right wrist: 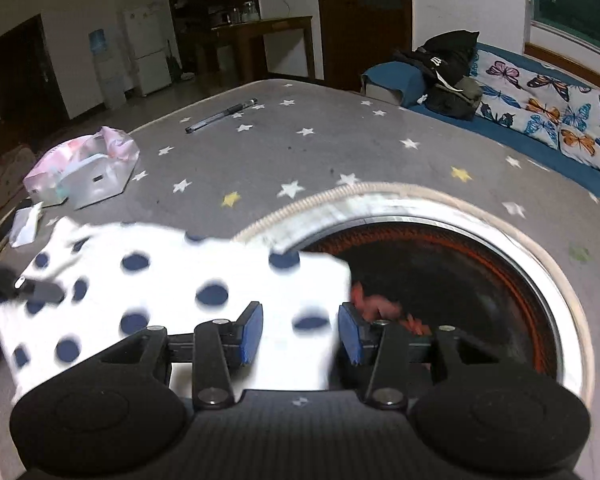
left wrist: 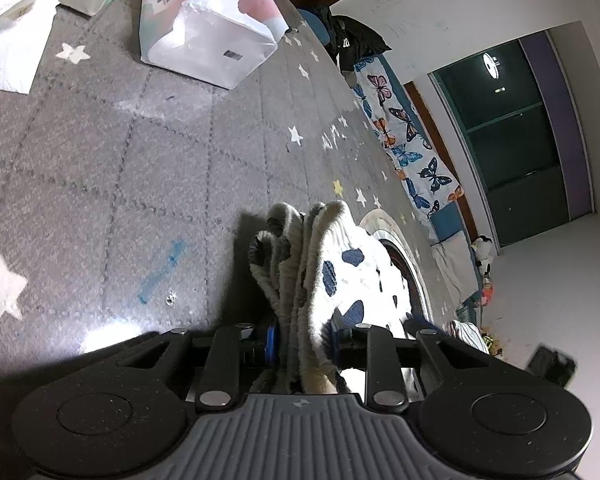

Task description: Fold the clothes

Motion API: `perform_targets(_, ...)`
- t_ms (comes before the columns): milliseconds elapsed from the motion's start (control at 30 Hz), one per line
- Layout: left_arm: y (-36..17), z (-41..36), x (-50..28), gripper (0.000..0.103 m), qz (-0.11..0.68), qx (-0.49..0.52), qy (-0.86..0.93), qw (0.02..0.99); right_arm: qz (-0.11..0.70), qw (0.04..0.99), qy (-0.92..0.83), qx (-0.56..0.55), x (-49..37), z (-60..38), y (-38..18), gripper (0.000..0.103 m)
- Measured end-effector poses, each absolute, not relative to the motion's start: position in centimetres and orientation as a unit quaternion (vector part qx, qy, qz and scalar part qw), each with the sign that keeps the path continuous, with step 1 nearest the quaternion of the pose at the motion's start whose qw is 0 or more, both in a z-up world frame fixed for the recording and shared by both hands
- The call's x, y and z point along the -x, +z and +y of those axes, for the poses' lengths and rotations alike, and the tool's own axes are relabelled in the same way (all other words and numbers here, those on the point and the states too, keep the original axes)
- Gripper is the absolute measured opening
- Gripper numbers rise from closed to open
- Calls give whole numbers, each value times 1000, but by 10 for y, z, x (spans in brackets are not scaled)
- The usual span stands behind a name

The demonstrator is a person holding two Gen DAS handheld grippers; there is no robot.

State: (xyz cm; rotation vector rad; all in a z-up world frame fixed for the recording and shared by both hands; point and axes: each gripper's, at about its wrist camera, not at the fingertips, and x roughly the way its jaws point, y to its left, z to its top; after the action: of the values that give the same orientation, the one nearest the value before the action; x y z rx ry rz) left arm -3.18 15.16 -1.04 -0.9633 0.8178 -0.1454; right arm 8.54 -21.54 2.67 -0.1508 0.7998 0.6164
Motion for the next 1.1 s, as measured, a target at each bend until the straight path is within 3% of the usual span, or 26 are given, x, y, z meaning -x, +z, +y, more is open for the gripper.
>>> perform_targets(500, -2, 144, 26, 29, 388, 424, -54, 816, 368, 866, 311, 130, 25, -268, 34, 43)
perform_targets(1100, -1, 144, 21, 29, 392, 419, -57, 817, 388, 877, 283, -22, -54, -254, 17, 45)
